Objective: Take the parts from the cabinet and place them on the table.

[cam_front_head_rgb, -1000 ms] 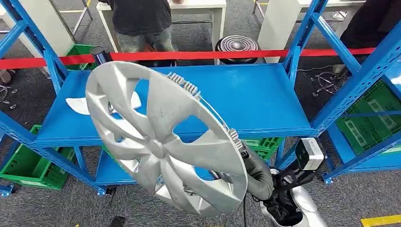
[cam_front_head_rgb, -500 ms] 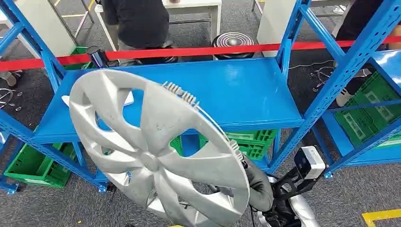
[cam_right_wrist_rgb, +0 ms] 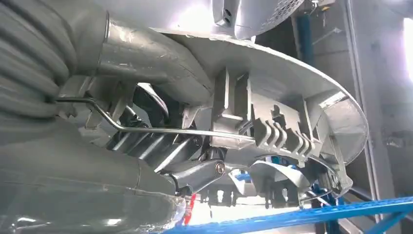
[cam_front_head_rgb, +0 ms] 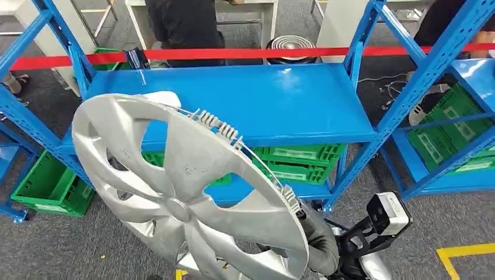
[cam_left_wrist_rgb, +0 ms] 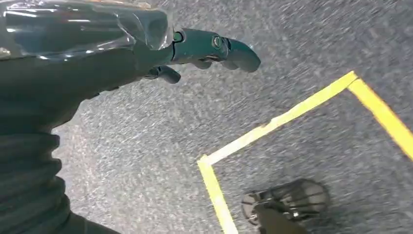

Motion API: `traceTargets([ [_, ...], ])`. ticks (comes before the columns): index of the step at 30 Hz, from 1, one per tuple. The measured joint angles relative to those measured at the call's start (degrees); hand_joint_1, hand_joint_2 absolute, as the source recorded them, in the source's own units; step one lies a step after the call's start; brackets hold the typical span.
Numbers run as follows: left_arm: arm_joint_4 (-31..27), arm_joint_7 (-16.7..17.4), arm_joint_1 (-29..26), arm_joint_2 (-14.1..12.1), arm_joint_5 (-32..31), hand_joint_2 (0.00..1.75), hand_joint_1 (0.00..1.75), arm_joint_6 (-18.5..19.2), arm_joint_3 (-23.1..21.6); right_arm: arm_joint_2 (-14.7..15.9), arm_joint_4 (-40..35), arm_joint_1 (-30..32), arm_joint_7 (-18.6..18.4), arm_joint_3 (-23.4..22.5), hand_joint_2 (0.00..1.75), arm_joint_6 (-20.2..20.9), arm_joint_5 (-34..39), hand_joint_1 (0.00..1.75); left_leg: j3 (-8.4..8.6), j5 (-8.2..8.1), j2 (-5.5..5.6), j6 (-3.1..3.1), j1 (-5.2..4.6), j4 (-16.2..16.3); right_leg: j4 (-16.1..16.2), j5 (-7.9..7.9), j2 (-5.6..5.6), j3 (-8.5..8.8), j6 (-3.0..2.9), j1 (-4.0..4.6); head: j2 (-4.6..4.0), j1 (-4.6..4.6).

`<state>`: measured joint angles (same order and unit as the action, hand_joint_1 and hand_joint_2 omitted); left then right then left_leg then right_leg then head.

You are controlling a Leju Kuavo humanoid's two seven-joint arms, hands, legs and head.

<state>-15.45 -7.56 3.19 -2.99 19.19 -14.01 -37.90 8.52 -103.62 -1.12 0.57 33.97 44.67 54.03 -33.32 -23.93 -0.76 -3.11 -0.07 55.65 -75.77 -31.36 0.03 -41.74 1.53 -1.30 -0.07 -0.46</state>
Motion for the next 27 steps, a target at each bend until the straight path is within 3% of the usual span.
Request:
traceTargets([
  [2, 0.0, 0.1, 0.0, 0.0, -0.2, 1.75, 0.00, -0.2, -0.2, 0.7, 0.3, -0.8, 0.9, 0.0, 1.75, 0.8, 0.0, 1.75, -1.84, 1.04, -0.02, 0.36, 0.03, 0.5, 6.5, 2.66, -0.04, 5.86, 1.18, -0.12, 0.00, 0.00],
  [3, 0.0, 0.2, 0.0, 0.0, -0.4, 1.75, 0.00, -0.4, -0.3, 1.1, 0.5, -1.4, 1.5, 0.0, 1.75, 1.3, 0.1, 1.75, -2.59, 1.49, 0.01, 0.63, 0.03, 1.0, 12.1, 2.99, -0.06, 10.10, 1.06, -0.12, 0.00, 0.00],
  [4, -0.2, 0.4, -0.1, 0.0, -0.7, 1.75, 0.00, -0.6, -0.4, 1.3, 0.7, -1.8, 1.8, -0.1, 1.75, 1.8, 0.1, 1.75, -3.17, 1.71, 0.02, 0.97, -0.10, 1.5, 17.4, 1.17, -0.06, 13.97, 0.36, 0.01, 0.00, 0.00],
  [5, -0.3, 0.4, -0.1, 0.0, -1.1, 1.75, 0.00, -0.7, -0.5, 1.3, 0.8, -2.0, 2.1, -0.1, 1.75, 2.3, 0.0, 1.75, -3.51, 2.13, 0.02, 1.32, -0.24, 1.8, 19.6, 0.41, 0.01, 15.31, -0.04, 0.29, 0.00, -0.26],
  [6, -0.4, 0.6, -0.1, -0.2, -1.4, 1.75, 0.00, -1.0, -0.6, 1.4, 1.0, -2.1, 2.4, -0.2, 1.75, 2.7, 0.0, 1.75, -3.48, 2.60, 0.04, 1.69, -0.26, 1.7, 19.5, 0.66, 0.01, 14.59, -0.06, 0.33, 0.00, -0.26],
  [8, -0.9, 1.2, -0.4, -0.6, -2.1, 1.75, 0.00, -1.7, -1.1, 1.5, 1.2, -2.2, 3.0, -0.2, 1.75, 3.4, -0.5, 1.75, -3.61, 3.47, 0.13, 2.45, 0.03, 1.5, 19.4, 1.23, -0.01, 14.11, -0.94, 0.60, 0.00, -0.15],
  [9, -1.0, 1.5, -0.6, -0.7, -2.4, 1.75, 0.00, -2.0, -1.2, 1.5, 1.3, -2.2, 3.2, -0.2, 1.75, 3.6, -0.9, 1.75, -3.91, 3.26, 0.22, 2.71, 0.38, 1.8, 19.7, 2.03, -0.15, 13.62, -1.46, -0.29, 0.00, -0.11],
  [10, -1.5, 1.8, -0.8, -1.0, -2.6, 1.75, 0.00, -2.4, -1.4, 1.5, 1.3, -2.3, 3.4, -0.1, 1.75, 3.8, -1.3, 1.75, -4.55, 0.04, 0.51, 3.22, 0.50, 3.3, 19.7, 2.67, -0.29, 12.97, -1.94, -0.12, 0.00, -0.28],
  [12, -2.2, 2.2, -0.9, -1.6, -3.0, 1.75, 0.00, -3.0, -1.4, 1.4, 1.3, -2.3, 3.8, 0.0, 1.75, 3.8, -1.6, 1.75, -6.56, -7.80, 0.58, 4.08, 0.76, 11.3, 19.6, 4.05, -0.33, 11.52, -2.34, -0.03, 0.00, -0.33],
  [13, -2.4, 2.3, -0.9, -1.9, -3.1, 1.75, 0.00, -3.1, -1.5, 1.4, 1.4, -2.3, 3.9, 0.0, 1.75, 3.8, -1.6, 1.75, -7.47, -9.93, 0.59, 4.30, 0.78, 15.4, 19.5, 4.67, -0.32, 10.90, -2.30, 0.01, 0.00, -0.37],
  [14, -2.7, 2.4, -1.0, -2.1, -3.1, 1.75, 0.00, -3.3, -1.5, 1.4, 1.5, -2.3, 4.0, 0.0, 1.75, 3.8, -1.8, 1.75, -7.83, -10.49, 0.59, 4.46, 0.81, 18.8, 19.5, 5.43, -0.32, 9.94, -2.24, 0.06, 0.00, -0.35],
  [15, -3.0, 2.7, -1.0, -2.3, -3.4, 1.75, 0.00, -3.7, -1.5, 1.4, 1.7, -2.3, 4.2, 0.0, 1.75, 3.8, -2.0, 1.75, -7.19, -9.37, 0.59, 4.46, 0.84, 19.8, 19.4, 6.02, -0.30, 9.12, -2.14, 0.07, 0.00, -0.37],
  [16, -3.5, 3.1, -1.1, -2.5, -3.8, 1.75, 0.00, -3.9, -1.5, 1.4, 1.7, -2.3, 4.5, 0.0, 1.75, 3.8, -2.2, 1.75, -5.12, -7.13, 0.58, 4.34, 0.85, 18.1, 19.3, 6.63, -0.29, 8.29, -2.01, 0.07, 0.00, -0.37],
  [17, -4.0, 3.5, -1.2, -2.8, -4.2, 1.75, 0.00, -4.2, -1.5, 1.4, 1.7, -2.3, 4.7, 0.0, 1.75, 3.8, -2.4, 1.75, -2.14, -5.13, 0.60, 4.15, 0.85, 14.4, 19.3, 7.09, -0.24, 7.66, -1.79, 0.08, 0.00, -0.37],
  [18, -4.7, 4.0, -1.2, -3.1, -4.5, 1.75, 0.00, -4.4, -1.5, 1.4, 1.7, -2.3, 5.1, 0.0, 1.75, 3.8, -2.6, 1.75, 1.89, -3.97, 0.70, 3.80, 0.84, 8.8, 19.3, 7.55, -0.22, 7.22, -1.54, 0.10, 0.00, -0.37],
  [19, -5.2, 4.4, -1.2, -3.5, -4.9, 1.75, 0.00, -4.5, -1.5, 1.4, 1.7, -2.3, 5.4, 0.0, 1.75, 3.9, -2.7, 1.75, 5.60, -4.93, 1.13, 3.36, 0.77, 3.5, 19.3, 7.98, -0.24, 7.09, -1.33, 0.10, 0.00, -0.37],
  [20, -5.8, 4.7, -1.3, -3.8, -5.2, 1.75, 0.00, -4.7, -1.5, 1.3, 1.7, -2.4, 5.6, -0.1, 1.75, 4.0, -3.1, 1.75, 7.87, -6.38, 1.28, 2.91, 0.43, -0.3, 19.3, 8.37, -0.28, 6.89, -0.93, 0.52, 0.00, -0.31],
  [23, -7.2, 5.9, -2.1, -4.6, -6.0, 1.75, 0.00, -5.4, -1.5, 1.0, 1.7, -2.3, 6.0, -0.2, 1.75, 4.4, -3.7, 1.75, 7.18, -5.61, 1.16, 1.66, -0.31, -0.2, 19.7, 9.99, -0.34, 6.74, 0.26, 0.06, 0.00, -0.33],
  [24, -7.7, 6.1, -2.4, -4.7, -6.2, 1.75, 0.00, -5.6, -1.5, 1.1, 1.6, -2.2, 6.0, -0.3, 1.75, 4.5, -3.9, 1.75, 6.52, -4.37, 0.79, 0.86, 0.08, -1.2, 19.6, 10.08, -0.25, 6.46, 0.50, 0.35, 0.00, -0.28],
  [25, -8.3, 6.3, -2.4, -4.7, -6.4, 1.75, 0.00, -5.7, -1.4, 1.1, 1.6, -2.0, 6.0, -0.4, 1.75, 4.6, -4.1, 1.75, 5.87, -3.68, 0.48, 0.47, 0.15, -1.3, 18.5, 8.39, -0.18, 5.51, 0.14, 0.21, 0.00, -0.33],
  [26, -8.8, 6.4, -2.4, -4.8, -6.5, 1.75, 0.00, -6.0, -1.3, 1.1, 1.6, -2.1, 6.1, -0.5, 1.75, 4.7, -4.2, 1.75, 4.88, -2.92, 0.49, -0.28, 0.15, -1.3, 15.7, 5.30, -0.17, 4.27, -0.61, 0.21, 0.00, -0.02],
  [27, -9.3, 6.6, -2.4, -4.8, -6.6, 1.75, 0.00, -6.2, -1.2, 1.1, 1.6, -2.0, 6.1, -0.5, 1.75, 4.7, -4.3, 1.75, 3.86, -2.19, 0.48, -0.20, 0.08, -1.2, 11.5, 1.94, -0.16, 2.88, -1.14, 0.23, 0.00, 0.04],
])
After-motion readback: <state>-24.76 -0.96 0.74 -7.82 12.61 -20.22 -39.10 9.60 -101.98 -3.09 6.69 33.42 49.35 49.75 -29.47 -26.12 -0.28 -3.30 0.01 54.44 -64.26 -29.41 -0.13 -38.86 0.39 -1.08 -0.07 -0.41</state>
